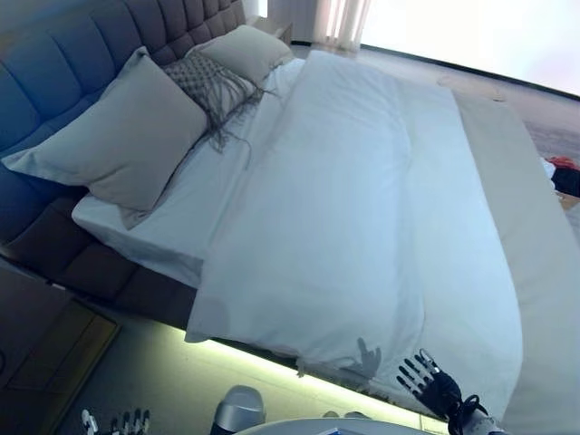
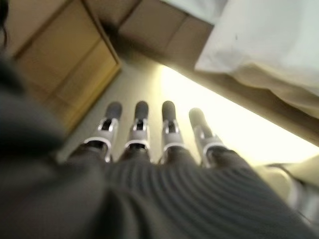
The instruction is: Make the bed neatly
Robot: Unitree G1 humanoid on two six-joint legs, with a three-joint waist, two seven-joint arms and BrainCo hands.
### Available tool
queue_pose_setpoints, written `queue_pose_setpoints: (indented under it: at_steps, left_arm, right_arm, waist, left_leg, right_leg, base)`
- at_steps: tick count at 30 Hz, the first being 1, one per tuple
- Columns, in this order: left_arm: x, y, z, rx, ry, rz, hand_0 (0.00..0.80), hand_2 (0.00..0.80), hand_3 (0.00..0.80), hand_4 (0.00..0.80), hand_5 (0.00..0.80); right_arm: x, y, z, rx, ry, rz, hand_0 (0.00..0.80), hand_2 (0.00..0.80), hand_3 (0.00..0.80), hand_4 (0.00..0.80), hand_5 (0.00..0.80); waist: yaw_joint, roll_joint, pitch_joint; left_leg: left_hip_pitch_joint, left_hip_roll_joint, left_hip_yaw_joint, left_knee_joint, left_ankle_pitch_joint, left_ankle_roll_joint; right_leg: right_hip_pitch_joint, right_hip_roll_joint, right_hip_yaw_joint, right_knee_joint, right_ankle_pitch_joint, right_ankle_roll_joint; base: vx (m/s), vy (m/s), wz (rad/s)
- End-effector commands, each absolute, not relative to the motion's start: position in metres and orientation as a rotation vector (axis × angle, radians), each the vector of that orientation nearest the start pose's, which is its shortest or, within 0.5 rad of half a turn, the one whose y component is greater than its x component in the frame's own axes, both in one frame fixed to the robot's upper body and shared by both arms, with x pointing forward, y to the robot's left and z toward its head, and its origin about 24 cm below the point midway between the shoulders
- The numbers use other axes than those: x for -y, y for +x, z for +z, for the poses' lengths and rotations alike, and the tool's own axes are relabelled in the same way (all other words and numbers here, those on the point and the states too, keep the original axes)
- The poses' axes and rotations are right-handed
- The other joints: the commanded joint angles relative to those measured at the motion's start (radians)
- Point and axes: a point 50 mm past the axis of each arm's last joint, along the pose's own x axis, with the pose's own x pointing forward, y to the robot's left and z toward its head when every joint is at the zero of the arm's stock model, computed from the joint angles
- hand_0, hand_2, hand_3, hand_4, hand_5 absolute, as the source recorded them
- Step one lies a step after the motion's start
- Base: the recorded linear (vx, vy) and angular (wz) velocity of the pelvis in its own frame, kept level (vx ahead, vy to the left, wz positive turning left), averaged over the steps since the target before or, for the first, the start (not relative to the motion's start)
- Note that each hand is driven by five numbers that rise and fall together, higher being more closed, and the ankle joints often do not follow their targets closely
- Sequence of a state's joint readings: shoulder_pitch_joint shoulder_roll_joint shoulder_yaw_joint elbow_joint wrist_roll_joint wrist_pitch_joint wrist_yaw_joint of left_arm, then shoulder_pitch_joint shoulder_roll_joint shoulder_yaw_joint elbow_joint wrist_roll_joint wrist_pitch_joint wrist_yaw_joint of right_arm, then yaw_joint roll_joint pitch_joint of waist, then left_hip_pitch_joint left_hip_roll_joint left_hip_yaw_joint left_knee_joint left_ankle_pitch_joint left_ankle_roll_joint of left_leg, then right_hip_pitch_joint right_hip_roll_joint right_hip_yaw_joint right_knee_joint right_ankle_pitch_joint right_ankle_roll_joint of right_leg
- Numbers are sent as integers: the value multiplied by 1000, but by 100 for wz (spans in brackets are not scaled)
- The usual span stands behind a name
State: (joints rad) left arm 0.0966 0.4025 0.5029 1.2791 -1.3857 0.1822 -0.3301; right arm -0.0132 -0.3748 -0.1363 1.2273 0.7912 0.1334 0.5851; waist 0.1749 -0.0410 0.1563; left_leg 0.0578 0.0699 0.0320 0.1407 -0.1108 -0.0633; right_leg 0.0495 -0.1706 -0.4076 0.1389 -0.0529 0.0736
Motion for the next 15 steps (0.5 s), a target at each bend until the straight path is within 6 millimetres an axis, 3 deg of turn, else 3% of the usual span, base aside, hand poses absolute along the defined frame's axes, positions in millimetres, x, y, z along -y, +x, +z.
queue_pose_setpoints:
  at_steps: [1, 8, 12, 15]
  left_arm:
    - [-342, 88, -114, -386, -1181, 926, 0, 0, 0, 0, 0]
    - [-332, 130, -107, -487, -974, 722, 0, 0, 0, 0, 0]
    - [-298, 147, -118, -527, -1014, 619, 0, 0, 0, 0, 0]
    - [-258, 155, -130, -579, -1047, 531, 0, 0, 0, 0, 0]
  right_arm:
    - [273, 132, -126, -848, 655, -89, 0, 0, 0, 0, 0]
    - [252, 110, -143, -937, 690, -150, 0, 0, 0, 0, 0]
    - [240, 93, -154, -1005, 729, -244, 0, 0, 0, 0, 0]
    - [232, 82, -160, -1078, 673, -280, 0, 0, 0, 0, 0]
  waist:
    - [-26, 2, -39]
    - [-80, 41, -91]
    - [-108, 53, -104]
    - [-123, 53, -112]
  left_leg:
    - [19, -35, 20, -136, 55, 17]
    - [21, -39, 47, -228, 101, 3]
    - [12, -39, 73, -228, 100, 2]
    - [15, -34, 87, -228, 98, 5]
  right_leg:
    - [56, -52, 65, -132, 98, 101]
    - [56, -34, 80, -216, 132, 101]
    - [48, -35, 70, -226, 129, 106]
    - [46, -29, 81, -226, 122, 101]
  base:
    - [5, -27, -35]
    - [26, -6, -27]
    - [18, -32, -18]
    - [48, -34, -7]
